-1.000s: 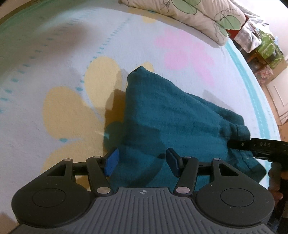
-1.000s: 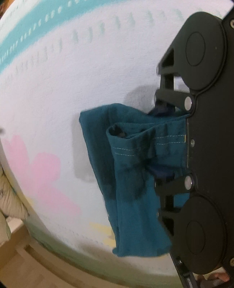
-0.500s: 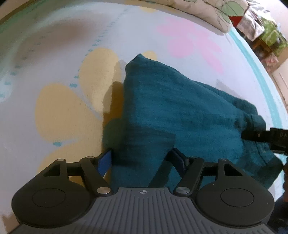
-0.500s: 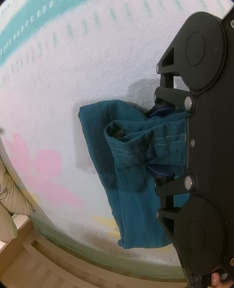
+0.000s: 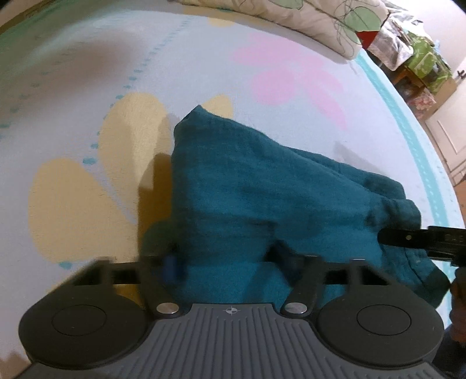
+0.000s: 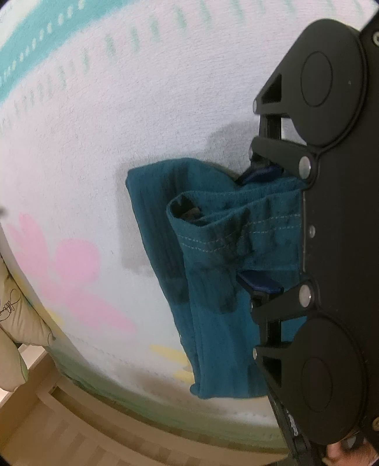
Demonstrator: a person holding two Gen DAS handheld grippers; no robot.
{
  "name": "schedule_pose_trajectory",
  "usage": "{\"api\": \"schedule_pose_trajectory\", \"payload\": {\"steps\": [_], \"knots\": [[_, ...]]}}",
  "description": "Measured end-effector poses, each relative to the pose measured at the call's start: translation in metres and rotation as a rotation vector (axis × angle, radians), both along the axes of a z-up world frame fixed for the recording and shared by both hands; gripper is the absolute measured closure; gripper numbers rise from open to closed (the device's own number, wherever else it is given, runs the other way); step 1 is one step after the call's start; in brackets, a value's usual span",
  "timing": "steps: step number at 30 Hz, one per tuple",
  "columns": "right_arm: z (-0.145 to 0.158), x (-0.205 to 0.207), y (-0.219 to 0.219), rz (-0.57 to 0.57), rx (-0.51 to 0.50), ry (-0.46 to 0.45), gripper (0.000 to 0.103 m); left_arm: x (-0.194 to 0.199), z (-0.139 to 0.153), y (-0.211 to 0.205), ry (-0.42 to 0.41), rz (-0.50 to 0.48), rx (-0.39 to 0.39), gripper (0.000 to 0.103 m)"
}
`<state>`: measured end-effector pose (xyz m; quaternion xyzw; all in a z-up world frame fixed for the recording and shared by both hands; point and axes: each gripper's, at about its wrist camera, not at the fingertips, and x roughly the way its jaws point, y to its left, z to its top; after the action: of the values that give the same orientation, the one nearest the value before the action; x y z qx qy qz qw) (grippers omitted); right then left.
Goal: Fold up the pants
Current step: 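Open the right gripper and lift both grippers off the folded pants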
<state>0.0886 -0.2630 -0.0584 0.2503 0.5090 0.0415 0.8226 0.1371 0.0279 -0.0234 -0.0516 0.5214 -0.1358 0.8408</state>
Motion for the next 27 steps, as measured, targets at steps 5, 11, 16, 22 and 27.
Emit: {"api": "schedule_pose_trajectory", "payload": {"steps": [5, 11, 16, 22, 27], "knots": [[0.017, -0.009, 0.018, 0.071, -0.06, -0.072, 0.072, -0.012, 0.016, -0.006, -0.07, 0.026, 0.033, 0.094], [0.06, -0.017, 0.045, 0.122, -0.129, -0.176, 0.074, -0.028, 0.055, -0.001, -0.229, 0.067, 0.054, 0.095], [0.099, 0.019, 0.086, 0.212, -0.14, -0.264, 0.074, -0.02, 0.087, 0.029, -0.325, 0.17, 0.095, 0.095], [0.087, 0.099, 0.139, 0.29, -0.112, -0.22, 0.067, 0.02, 0.072, 0.07, -0.268, 0.315, 0.184, 0.089], [0.051, 0.135, 0.139, 0.232, -0.237, -0.1, 0.054, 0.036, 0.03, 0.089, -0.112, 0.445, 0.329, 0.088]]}}
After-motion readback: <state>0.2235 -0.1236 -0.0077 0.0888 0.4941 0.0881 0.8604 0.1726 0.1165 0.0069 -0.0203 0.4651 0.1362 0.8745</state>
